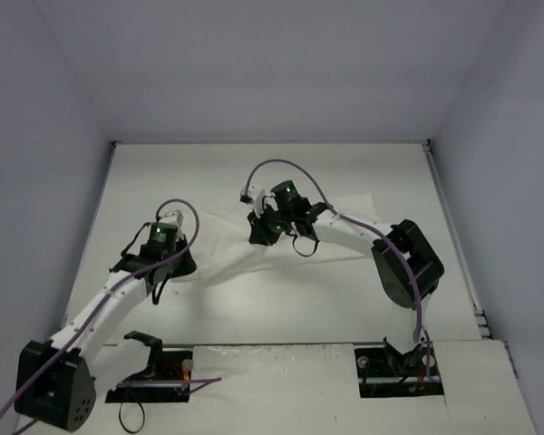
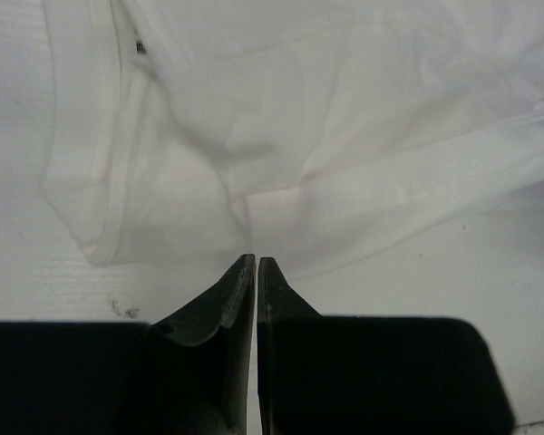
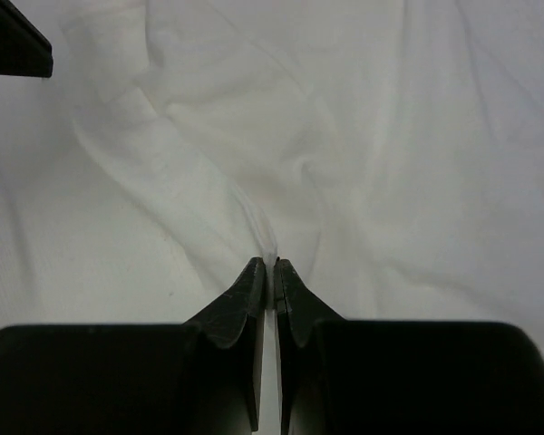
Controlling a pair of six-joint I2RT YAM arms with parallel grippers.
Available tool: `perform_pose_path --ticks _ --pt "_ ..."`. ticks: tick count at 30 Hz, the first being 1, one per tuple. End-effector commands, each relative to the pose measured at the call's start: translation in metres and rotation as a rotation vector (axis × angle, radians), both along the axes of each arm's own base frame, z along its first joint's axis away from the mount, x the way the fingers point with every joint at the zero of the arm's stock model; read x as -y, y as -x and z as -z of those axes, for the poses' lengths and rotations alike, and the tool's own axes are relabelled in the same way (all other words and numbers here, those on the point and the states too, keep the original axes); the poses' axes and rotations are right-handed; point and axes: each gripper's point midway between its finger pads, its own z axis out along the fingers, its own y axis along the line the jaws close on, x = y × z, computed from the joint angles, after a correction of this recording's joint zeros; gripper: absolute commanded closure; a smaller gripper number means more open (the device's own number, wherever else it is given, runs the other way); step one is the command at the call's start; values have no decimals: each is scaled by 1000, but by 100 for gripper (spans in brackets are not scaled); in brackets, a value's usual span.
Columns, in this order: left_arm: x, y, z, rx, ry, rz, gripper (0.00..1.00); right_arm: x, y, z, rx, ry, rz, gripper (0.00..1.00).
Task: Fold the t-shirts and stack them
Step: Fold the other side of the tshirt into a rectangle
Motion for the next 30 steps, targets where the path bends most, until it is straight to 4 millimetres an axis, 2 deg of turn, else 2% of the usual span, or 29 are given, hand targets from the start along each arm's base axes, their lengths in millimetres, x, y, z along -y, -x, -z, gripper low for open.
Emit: perform_pose_path --ticks 1,4,5,7,9,15,19,22,30 --pt "1 -64 -46 204 -53 -8 97 -12 -34 -25 114 -36 22 98" --pt "11 -75 -42 180 -40 37 93 -15 -37 -21 103 -38 16 98" --pt "14 -76 -40 172 -35 46 88 -15 -36 -20 102 -38 11 98" --pt "17 -74 -28 128 -26 58 71 -15 -36 -14 91 -30 11 98" --pt "18 -69 -15 62 -14 47 64 -14 -35 -8 84 -21 10 98" --pt "19 -42 7 -77 20 20 63 -6 -27 2 69 0 7 97" --pt "27 -24 19 -142 81 16 65 -1 -21 6 60 11 12 97" --pt "22 -11 28 -195 76 -24 65 3 -18 8 56 16 16 97" --pt "24 -8 35 -235 77 -25 65 7 -12 14 38 23 17 96"
